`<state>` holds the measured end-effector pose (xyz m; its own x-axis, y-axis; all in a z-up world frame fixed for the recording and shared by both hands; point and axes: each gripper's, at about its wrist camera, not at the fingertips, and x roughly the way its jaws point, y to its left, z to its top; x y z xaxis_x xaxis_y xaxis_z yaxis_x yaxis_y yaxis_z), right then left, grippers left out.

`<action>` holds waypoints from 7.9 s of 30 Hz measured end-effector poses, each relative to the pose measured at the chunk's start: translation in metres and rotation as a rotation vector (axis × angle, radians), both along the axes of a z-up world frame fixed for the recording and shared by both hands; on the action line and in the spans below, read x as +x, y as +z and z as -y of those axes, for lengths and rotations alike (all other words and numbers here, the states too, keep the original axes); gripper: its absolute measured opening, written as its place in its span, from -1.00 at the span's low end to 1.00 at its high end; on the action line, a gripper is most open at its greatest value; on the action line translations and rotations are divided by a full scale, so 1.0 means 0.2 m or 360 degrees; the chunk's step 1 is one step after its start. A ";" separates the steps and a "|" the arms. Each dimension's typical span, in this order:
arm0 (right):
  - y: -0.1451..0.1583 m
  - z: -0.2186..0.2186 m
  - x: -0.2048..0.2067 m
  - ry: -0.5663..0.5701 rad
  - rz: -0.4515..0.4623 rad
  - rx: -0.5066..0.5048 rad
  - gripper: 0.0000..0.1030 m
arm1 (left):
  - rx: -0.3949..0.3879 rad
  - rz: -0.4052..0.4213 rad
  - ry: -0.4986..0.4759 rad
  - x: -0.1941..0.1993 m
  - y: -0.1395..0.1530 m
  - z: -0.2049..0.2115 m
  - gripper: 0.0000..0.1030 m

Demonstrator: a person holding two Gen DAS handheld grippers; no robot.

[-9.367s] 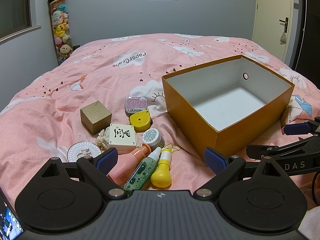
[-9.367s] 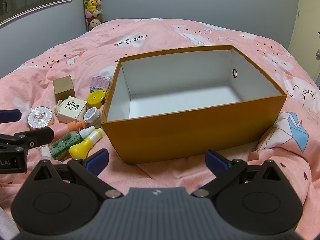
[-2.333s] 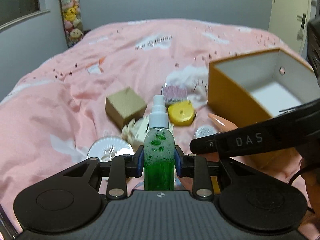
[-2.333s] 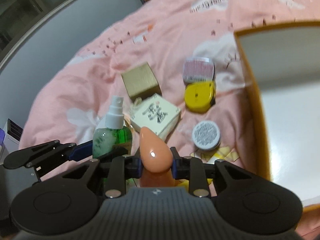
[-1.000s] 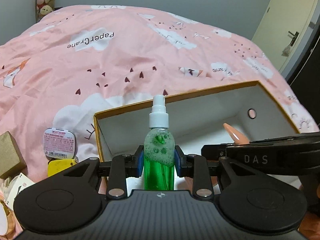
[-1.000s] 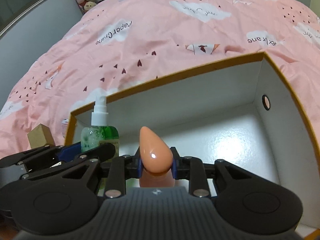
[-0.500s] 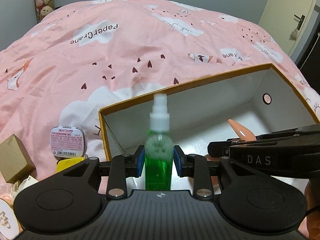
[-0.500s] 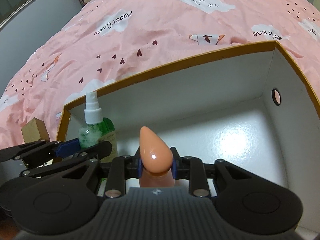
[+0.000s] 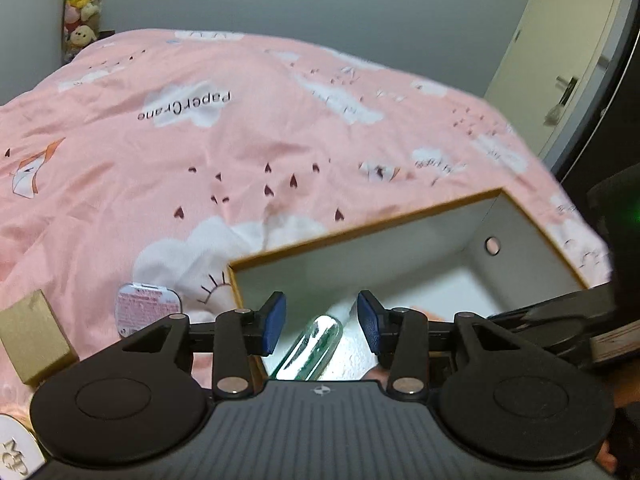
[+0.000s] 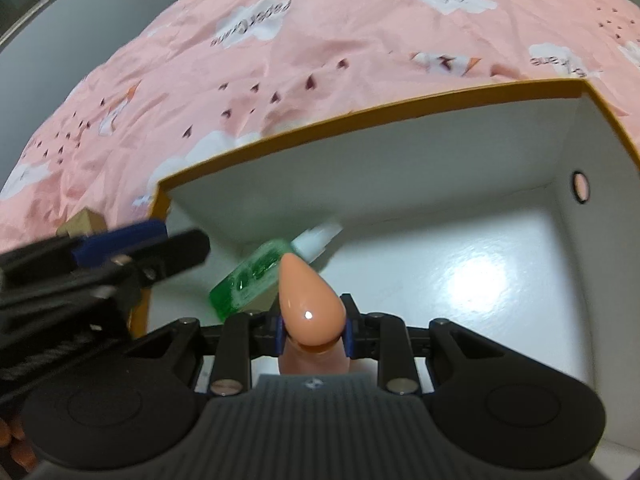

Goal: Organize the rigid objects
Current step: 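Carry both bottles over the box while the left gripper releases the green bottle inside, then lower the pink bottle into the box and open the right gripper, then withdraw the right gripper from the box while the left gripper moves toward the clear cup, then grasp the clear cup holding the pink sponge with the left gripper, then lift the clear sponge cup with the left gripper, then grasp the cream box with black characters with the right gripper while the left gripper holds the cup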

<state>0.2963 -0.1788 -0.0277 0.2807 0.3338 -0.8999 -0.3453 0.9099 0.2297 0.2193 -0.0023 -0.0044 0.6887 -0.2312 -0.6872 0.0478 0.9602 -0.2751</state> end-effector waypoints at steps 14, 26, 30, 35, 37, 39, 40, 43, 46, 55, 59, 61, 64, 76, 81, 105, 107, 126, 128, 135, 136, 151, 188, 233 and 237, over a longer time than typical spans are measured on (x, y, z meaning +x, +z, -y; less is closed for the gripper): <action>-0.11 -0.15 0.13 -0.0038 -0.0045 -0.0050 -0.51 | -0.0213 -0.0081 0.0145 -0.02 -0.09 -0.27 0.01; -0.21 -0.16 0.27 -0.0346 -0.0146 0.0082 -0.07 | -0.0286 -0.0114 0.0155 -0.02 -0.14 -0.30 -0.02; -0.25 -0.20 0.28 -0.0300 -0.0155 0.0072 -0.09 | -0.0298 -0.0123 0.0161 -0.01 -0.15 -0.30 -0.02; -0.24 -0.26 0.26 -0.0050 -0.0175 0.0042 -0.22 | -0.0315 -0.0129 0.0172 0.00 -0.16 -0.31 -0.04; -0.25 -0.32 0.23 0.0113 -0.0239 0.0057 -0.24 | -0.0299 -0.0129 0.0184 -0.01 -0.16 -0.31 -0.11; -0.25 -0.38 0.19 0.0235 -0.0209 0.0013 -0.22 | -0.0317 -0.0136 0.0182 -0.01 -0.17 -0.32 -0.11; -0.25 -0.39 0.18 0.0273 -0.0189 -0.0001 -0.21 | -0.0321 -0.0138 0.0184 -0.01 -0.17 -0.32 -0.11; -0.25 -0.40 0.19 0.0265 -0.0195 0.0017 -0.18 | -0.0309 -0.0143 0.0185 -0.02 -0.17 -0.31 -0.12; -0.24 -0.36 0.18 0.0198 -0.0198 0.0043 -0.16 | -0.0313 -0.0132 0.0192 -0.02 -0.16 -0.31 -0.12; -0.12 -0.26 0.13 0.0166 -0.0109 0.0049 0.02 | -0.0318 -0.0127 0.0192 -0.05 -0.15 -0.31 -0.12; -0.10 -0.23 0.06 0.0212 -0.0129 0.0038 0.01 | -0.0325 -0.0135 0.0196 -0.06 -0.15 -0.30 -0.12; -0.10 -0.22 0.02 0.0249 -0.0141 0.0031 0.02 | -0.0316 -0.0129 0.0201 -0.07 -0.15 -0.30 -0.12; -0.12 -0.23 -0.02 0.0291 -0.0112 -0.0025 0.02 | -0.0280 -0.0110 0.0205 -0.09 -0.14 -0.28 -0.12; -0.08 -0.23 -0.09 0.0259 0.0016 -0.0107 -0.11 | -0.0156 0.0030 0.0175 -0.22 -0.03 -0.24 -0.12; 0.09 -0.18 -0.25 0.0247 0.0221 -0.0022 -0.08 | -0.0106 0.0085 0.0138 -0.30 0.04 -0.22 -0.11; 0.21 -0.17 -1.04 0.0412 0.0377 0.0276 0.12 | 0.0041 -0.0092 -0.0086 -0.86 0.06 -0.36 -0.02; 0.18 -0.19 -1.06 0.0437 0.0333 0.0240 0.12 | 0.0029 -0.0161 -0.0125 -0.89 0.03 -0.39 0.00; -0.07 -0.38 -1.00 0.0618 -0.0003 0.0111 -0.28 | -0.0479 -0.0711 0.0197 -0.99 -0.25 -0.56 0.34; -0.09 -0.41 -0.98 0.0640 0.0008 0.0085 -0.28 | -0.0497 -0.0741 0.0267 -0.99 -0.28 -0.57 0.39; -0.20 -0.47 -0.95 0.0646 -0.0039 0.0080 -0.43 | -0.0674 -0.0755 0.0470 -0.98 -0.34 -0.60 0.68; -0.20 -0.47 -0.95 0.0650 -0.0052 0.0090 -0.44 | -0.0686 -0.0758 0.0500 -0.98 -0.35 -0.60 0.68; -0.23 -0.47 -0.96 0.0657 -0.0101 0.0125 -0.46 | -0.0442 -0.0908 0.0596 -0.84 -0.47 -0.48 0.69; -0.11 -0.65 -0.90 0.0816 0.0225 0.0051 -0.34 | -0.0124 -0.0374 0.0330 -0.74 -0.37 -0.51 0.34; -0.10 -1.06 -0.58 0.1025 0.0352 -0.0050 0.20 | -0.0064 -0.0141 0.0633 -0.77 -0.10 -0.93 0.36; -0.16 -1.14 -0.56 0.1136 0.0369 -0.0159 0.20 | -0.0079 -0.0152 0.0638 -0.76 -0.13 -0.94 0.36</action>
<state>0.1842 0.0492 -0.0598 0.2128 0.4253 -0.8797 -0.8879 0.4599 0.0075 0.0675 0.1862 -0.0304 0.6645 0.0081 -0.7472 -0.3552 0.8832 -0.3063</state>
